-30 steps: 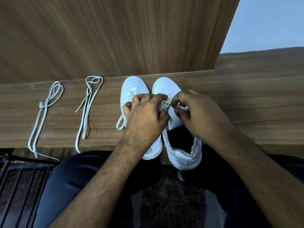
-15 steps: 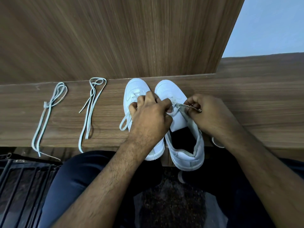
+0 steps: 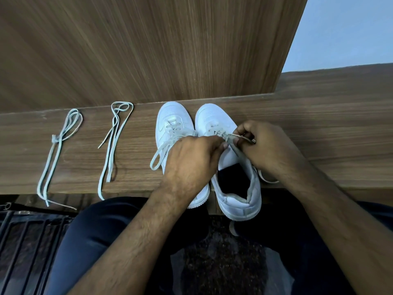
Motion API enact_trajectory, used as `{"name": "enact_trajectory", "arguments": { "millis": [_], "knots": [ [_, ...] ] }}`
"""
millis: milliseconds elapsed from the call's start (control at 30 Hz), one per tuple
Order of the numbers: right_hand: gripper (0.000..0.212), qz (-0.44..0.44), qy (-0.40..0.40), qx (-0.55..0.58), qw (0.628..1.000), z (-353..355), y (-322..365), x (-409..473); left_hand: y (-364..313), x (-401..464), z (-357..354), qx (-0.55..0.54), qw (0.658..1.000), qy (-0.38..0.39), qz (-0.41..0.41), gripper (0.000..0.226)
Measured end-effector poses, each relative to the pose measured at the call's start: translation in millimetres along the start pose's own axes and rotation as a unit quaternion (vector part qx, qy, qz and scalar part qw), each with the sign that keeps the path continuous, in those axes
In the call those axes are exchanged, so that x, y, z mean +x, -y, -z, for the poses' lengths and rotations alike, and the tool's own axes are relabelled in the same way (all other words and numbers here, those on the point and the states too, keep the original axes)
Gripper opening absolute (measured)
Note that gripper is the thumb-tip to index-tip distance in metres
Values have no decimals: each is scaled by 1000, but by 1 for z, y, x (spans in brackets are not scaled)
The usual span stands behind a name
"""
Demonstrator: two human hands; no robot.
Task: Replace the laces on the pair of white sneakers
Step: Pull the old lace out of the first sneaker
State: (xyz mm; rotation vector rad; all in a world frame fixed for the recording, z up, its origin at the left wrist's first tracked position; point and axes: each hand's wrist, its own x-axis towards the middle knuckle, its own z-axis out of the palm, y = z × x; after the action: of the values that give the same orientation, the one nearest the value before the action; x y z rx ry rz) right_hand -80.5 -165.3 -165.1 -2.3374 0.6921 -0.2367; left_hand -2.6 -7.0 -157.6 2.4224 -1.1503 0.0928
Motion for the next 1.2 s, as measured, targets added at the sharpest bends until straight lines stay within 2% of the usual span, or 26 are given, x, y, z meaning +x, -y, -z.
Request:
{"name": "enact_trajectory", "arguments": {
  "millis": [100,200,233,267,300,333,367,400,433,467,500,533,567,633,700,900,967,1100,1167,1200],
  "knots": [
    [13,0,4,-4,1000,1,1,-1,3,1,2,-64,997,-38,-15,24],
    [14,2,10,-8,1000,4,3,-3,1,3,7,-238,967,-78,-41,23],
    [14,3,11,-10,1000,5,3,-3,-2,3,8,-335,938,-81,-24,27],
    [13,5,11,-12,1000,4,3,-3,-7,4,11,-451,889,-77,16,29],
    [13,7,9,-13,1000,4,3,-3,-13,5,16,-568,818,-60,67,31],
    [13,7,8,-12,1000,3,3,-3,-16,6,19,-644,756,-41,114,32],
    [13,5,7,-10,1000,3,3,-3,-16,6,22,-666,731,-36,142,34],
    [13,1,8,-7,1000,3,3,-3,-12,6,21,-636,757,-48,144,37],
    [12,-2,9,-3,1000,2,3,-3,-6,4,20,-554,821,-61,121,39],
    [12,-3,10,0,1000,2,3,-3,-3,3,18,-427,899,-65,79,39],
    [12,-1,9,0,1000,2,3,-3,-1,1,15,-284,957,-48,36,35],
    [12,3,8,-1,1000,2,3,-3,-2,-1,11,-154,988,-15,14,29],
    [11,5,8,-2,1000,1,3,-3,-5,-2,11,-62,998,17,17,25],
    [12,5,9,-4,1000,1,4,-3,-8,-1,8,23,997,51,52,30],
    [11,1,12,-5,1000,0,4,-3,-7,0,8,32,996,47,64,28],
    [11,-1,14,-6,1000,0,3,-2,-6,-3,5,10,998,-45,38,16],
    [9,2,14,-9,1000,1,4,-3,-2,1,4,-104,990,-86,28,10],
    [10,4,23,-11,1000,2,5,-4,1,5,3,-297,944,-140,40,12],
    [13,12,23,-10,1000,2,5,-5,-5,5,6,-415,895,-144,78,15],
    [15,18,22,-9,1000,1,5,-5,-8,6,7,-487,855,-148,100,16]
  ]
}}
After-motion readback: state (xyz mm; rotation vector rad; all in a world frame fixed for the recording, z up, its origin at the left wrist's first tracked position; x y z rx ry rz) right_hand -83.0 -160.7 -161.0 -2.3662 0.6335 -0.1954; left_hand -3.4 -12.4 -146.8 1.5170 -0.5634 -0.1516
